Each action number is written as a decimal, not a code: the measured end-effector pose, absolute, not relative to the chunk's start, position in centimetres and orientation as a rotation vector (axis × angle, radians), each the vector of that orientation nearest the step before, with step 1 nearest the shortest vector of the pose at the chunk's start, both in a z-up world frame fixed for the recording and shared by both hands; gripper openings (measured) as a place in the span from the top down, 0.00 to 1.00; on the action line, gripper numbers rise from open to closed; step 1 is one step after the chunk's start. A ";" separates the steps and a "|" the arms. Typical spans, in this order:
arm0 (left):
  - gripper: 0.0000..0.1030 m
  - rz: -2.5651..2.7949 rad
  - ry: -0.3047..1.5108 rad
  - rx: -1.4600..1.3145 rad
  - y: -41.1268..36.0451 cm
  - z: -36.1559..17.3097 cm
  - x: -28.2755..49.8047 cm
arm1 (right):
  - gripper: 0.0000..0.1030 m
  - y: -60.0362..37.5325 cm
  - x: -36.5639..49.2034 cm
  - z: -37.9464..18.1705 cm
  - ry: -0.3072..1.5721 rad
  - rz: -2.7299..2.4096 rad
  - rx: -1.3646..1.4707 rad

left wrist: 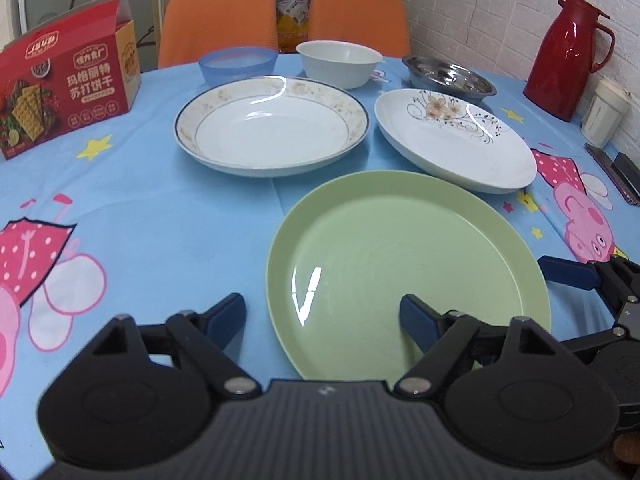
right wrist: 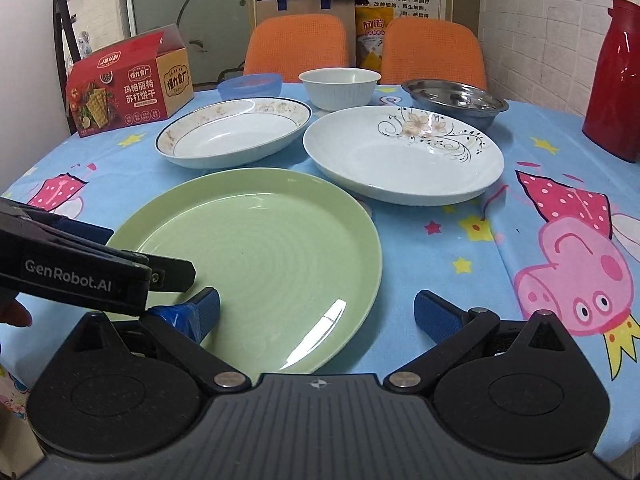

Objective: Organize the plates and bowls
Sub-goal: 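Reach the left tool to the green plate rim and close on it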

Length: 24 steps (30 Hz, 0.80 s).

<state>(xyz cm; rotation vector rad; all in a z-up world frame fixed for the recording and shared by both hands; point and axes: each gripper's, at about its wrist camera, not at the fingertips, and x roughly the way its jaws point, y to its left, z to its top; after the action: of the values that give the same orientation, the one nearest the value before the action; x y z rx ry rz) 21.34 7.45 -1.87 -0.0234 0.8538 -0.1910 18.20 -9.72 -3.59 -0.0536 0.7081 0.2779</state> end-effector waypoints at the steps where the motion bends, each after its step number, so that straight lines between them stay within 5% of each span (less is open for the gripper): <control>1: 0.32 -0.201 0.852 -0.020 7.4 -1.8 21.5 | 0.11 -9.6 18.5 -3.6 0.708 0.291 -0.055; 2: 0.43 -0.218 0.846 -0.017 7.4 -1.8 21.5 | 0.11 -9.4 18.7 -3.6 0.704 0.306 -0.059; 4: 0.47 -0.231 0.839 -0.016 7.3 -1.8 21.3 | 0.13 -9.0 18.6 -3.7 0.682 0.326 -0.072; 24: 0.50 0.053 0.791 -0.068 16.8 0.5 17.6 | 0.12 1.0 17.4 -1.9 0.634 0.510 -0.066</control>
<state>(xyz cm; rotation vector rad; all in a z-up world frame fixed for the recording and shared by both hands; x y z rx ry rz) 17.59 16.76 0.52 -0.0676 0.7912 0.0531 17.43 1.04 -1.86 -0.0659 0.6336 0.5105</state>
